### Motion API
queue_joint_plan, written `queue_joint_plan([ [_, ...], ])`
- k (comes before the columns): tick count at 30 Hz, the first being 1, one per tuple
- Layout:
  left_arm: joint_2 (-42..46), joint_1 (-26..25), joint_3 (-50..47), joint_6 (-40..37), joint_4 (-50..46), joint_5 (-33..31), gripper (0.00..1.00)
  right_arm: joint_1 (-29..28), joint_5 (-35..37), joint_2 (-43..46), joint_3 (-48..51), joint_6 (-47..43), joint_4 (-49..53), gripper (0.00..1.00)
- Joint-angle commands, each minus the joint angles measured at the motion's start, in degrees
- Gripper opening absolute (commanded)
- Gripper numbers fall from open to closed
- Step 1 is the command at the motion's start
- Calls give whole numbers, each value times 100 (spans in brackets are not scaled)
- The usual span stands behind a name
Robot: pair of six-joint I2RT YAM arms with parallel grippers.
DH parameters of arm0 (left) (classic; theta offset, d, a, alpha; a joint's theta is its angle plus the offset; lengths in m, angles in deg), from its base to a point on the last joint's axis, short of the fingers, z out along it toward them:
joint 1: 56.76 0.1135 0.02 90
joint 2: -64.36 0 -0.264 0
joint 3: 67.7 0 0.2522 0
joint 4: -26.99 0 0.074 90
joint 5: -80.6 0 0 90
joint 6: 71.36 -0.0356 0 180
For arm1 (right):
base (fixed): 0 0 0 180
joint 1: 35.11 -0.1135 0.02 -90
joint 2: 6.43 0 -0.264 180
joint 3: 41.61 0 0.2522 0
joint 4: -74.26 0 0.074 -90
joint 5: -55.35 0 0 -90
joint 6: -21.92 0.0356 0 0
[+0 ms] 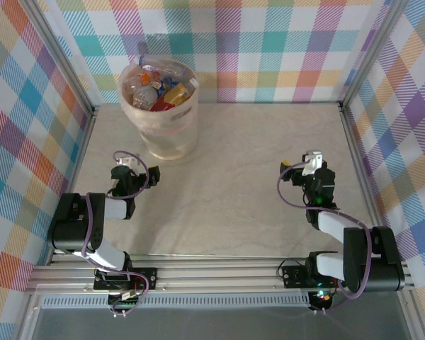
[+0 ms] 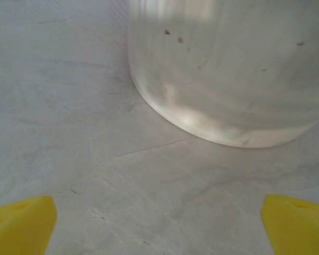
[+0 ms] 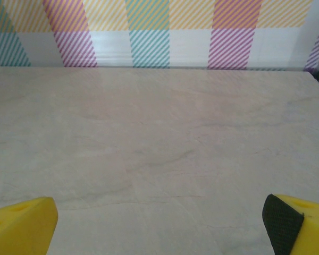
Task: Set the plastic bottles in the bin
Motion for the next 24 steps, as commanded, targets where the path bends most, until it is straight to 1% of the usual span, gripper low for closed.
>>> queue_joint_plan([
  [1, -24, -63, 118, -133, -5, 31, 100, 45, -335, 81, 125, -29, -426, 100],
  [3, -27, -70, 116, -135, -10, 25, 100, 54, -301, 17, 188, 31, -388, 100],
  [7, -22, -69, 119, -144, -13, 16, 100, 47, -446, -336, 420, 9, -1009, 100],
  [17, -25, -91, 129, -146, -40, -45, 100, 240, -897, -1699, -43, 7, -1435, 100],
  [18, -18, -100, 132, -146, -43, -63, 100, 252, -920, -1762, -141, 39, -1380, 100],
  [19, -18, -111, 132, -146, -42, -80, 100, 274, -947, -1687, -251, 25, -1020, 100],
  [21, -18, -110, 132, -155, -51, -89, 100, 301, -989, -1732, -358, 46, -886, 100],
  [24, -19, -119, 132, -160, -57, -109, 100, 336, -1017, -1744, -603, 116, -413, 100],
])
